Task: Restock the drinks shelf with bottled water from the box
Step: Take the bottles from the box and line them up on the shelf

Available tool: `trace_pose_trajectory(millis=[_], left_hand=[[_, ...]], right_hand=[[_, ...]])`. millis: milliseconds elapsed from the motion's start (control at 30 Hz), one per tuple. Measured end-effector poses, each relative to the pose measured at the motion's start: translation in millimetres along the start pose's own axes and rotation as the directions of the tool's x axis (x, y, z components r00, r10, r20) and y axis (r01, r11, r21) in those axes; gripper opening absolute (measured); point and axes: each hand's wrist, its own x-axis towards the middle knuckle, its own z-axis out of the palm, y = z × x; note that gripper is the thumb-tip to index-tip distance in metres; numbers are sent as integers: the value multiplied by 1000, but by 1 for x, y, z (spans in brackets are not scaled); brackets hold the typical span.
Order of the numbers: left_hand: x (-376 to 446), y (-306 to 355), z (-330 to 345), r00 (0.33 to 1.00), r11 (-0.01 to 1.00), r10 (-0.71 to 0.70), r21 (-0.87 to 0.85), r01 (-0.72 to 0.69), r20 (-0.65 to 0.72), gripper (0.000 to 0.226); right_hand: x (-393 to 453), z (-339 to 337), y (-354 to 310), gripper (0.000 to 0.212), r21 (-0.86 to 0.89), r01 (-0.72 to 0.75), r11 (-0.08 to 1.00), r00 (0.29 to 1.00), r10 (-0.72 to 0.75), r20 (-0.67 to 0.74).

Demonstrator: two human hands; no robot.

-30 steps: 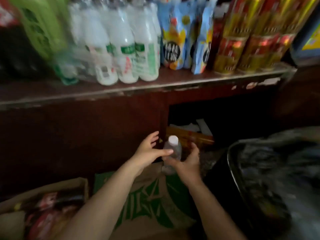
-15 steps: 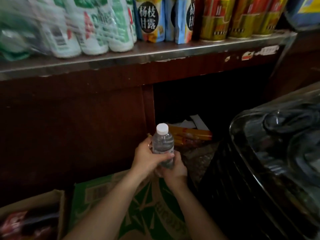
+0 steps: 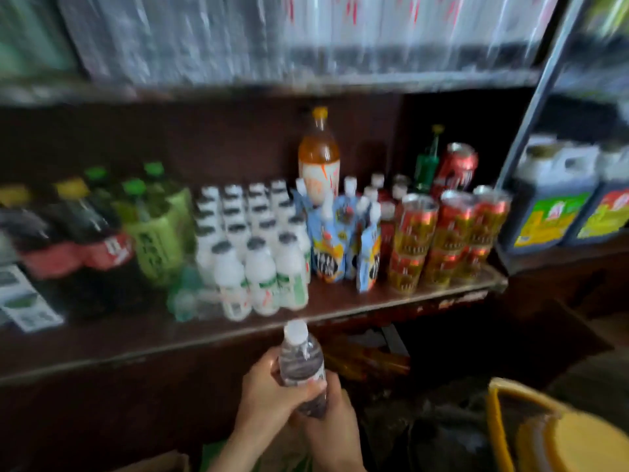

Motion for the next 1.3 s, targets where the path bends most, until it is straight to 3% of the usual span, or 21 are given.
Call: trace_pose_trajectory(millis=[67, 167, 233, 267, 367, 467, 567, 700, 900, 1133, 1300], left_hand=[[-10, 51, -14, 1000, 1000, 12, -19, -12, -7, 61], [-22, 125, -38, 999, 997, 30, -77, -32, -20, 52], [-30, 170, -53, 1000, 996, 14, -85, -15, -8, 64], [-35, 191, -61, 1000, 996, 6, -90, -6, -9, 68], [-49, 249, -85, 998, 997, 33, -64, -37, -58, 66], [-62, 308, -112, 988, 998, 64, 11, -63, -139, 52], [-64, 347, -145, 970, 997, 75, 49, -65, -231, 47], [-58, 397, -186, 944, 993, 107, 75, -88, -312, 45], [-14, 444, -239, 933, 974, 198, 166, -153, -302, 40], [58, 449, -273, 946, 973, 195, 174, -153, -258, 43], [97, 450, -282, 945, 966, 233, 166, -197, -232, 45]], right_hand=[[-2, -26, -38, 22, 58, 47, 997, 995, -52, 86], [-10, -59, -104, 50, -30, 82, 996, 948, -69, 310], [-7, -71, -140, 33, 2, 136, 991, 975, -134, 178], [-9, -80, -165, 32, 81, 79, 994, 980, -92, 174], [-15, -103, -232, 50, 119, 151, 981, 964, -173, 203], [-15, -125, -288, 72, 241, 54, 969, 934, -134, 330], [-17, -133, -343, 64, 221, 136, 966, 875, -221, 430], [-21, -133, -405, 57, 226, 241, 944, 856, -316, 409], [9, -99, -469, 57, 238, 304, 922, 838, -378, 393], [57, -47, -502, 56, 209, 288, 935, 878, -345, 332], [75, -25, -512, 74, 168, 320, 932, 910, -352, 220]])
